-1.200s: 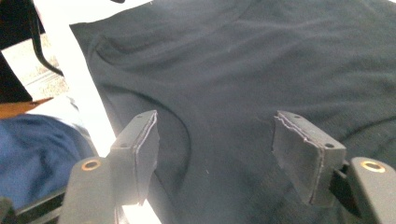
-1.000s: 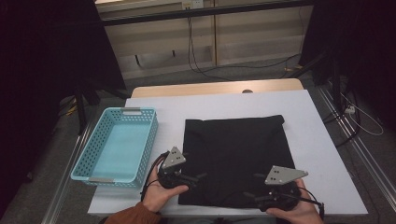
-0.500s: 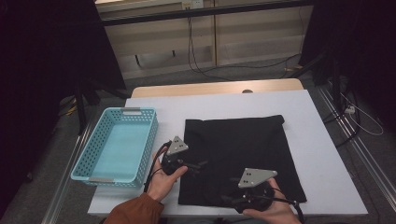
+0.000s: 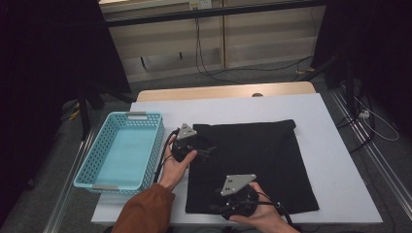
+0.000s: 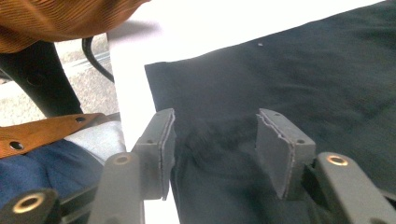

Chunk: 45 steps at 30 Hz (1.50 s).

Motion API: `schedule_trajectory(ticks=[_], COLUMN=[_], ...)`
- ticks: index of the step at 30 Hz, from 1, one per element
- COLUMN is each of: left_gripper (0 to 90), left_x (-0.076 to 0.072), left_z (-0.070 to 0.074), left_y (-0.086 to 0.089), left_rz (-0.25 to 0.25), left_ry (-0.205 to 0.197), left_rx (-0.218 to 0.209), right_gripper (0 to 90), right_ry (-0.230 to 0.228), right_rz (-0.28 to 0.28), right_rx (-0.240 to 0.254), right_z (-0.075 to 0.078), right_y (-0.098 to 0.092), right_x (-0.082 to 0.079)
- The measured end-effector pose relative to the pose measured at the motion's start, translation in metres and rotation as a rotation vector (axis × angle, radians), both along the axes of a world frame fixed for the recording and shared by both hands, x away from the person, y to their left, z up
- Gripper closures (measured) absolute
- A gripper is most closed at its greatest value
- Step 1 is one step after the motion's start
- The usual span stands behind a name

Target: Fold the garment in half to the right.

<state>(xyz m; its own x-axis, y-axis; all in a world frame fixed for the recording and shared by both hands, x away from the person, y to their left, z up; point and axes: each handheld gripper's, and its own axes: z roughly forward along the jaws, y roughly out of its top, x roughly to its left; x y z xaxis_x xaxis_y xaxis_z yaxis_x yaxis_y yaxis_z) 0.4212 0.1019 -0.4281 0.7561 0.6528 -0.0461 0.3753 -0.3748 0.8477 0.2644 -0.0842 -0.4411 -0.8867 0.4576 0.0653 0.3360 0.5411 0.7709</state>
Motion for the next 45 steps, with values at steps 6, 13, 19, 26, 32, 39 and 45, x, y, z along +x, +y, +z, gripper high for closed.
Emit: schedule_trajectory(ticks=[6, 13, 19, 26, 32, 39, 45], left_gripper=[8.2, 12.8, 22.2, 33.4, 41.7, 51.0, 65.1], left_x=[0.021, 0.045, 0.069, 0.091, 0.097, 0.100, 0.097], left_z=[-0.001, 0.003, 0.000, -0.010, -0.016, -0.028, -0.031], left_y=[0.002, 0.002, 0.007, 0.012, 0.014, 0.012, 0.011], left_rz=[0.047, 0.136, 0.194, 0.219, 0.222, 0.217, 0.198], left_ry=[0.002, 0.031, 0.080, 0.137, 0.166, 0.217, 0.216], left_rx=[0.010, 0.022, 0.022, 0.028, 0.038, 0.048, 0.046], right_gripper=[50.1, 50.8, 50.7, 50.7, 50.7, 50.6, 46.5], right_ry=[0.007, 0.013, 0.013, 0.011, 0.012, 0.013, 0.023], right_rz=[0.024, 0.021, 0.017, 0.022, 0.024, 0.021, 0.026], right_rx=[-0.032, -0.052, -0.052, -0.052, -0.052, -0.052, -0.056], right_z=[-0.009, -0.016, -0.016, -0.016, -0.016, -0.016, -0.015], right_y=[0.012, 0.013, 0.014, 0.013, 0.013, 0.013, 0.015], right_x=[0.004, 0.005, 0.004, 0.005, 0.005, 0.005, 0.005])
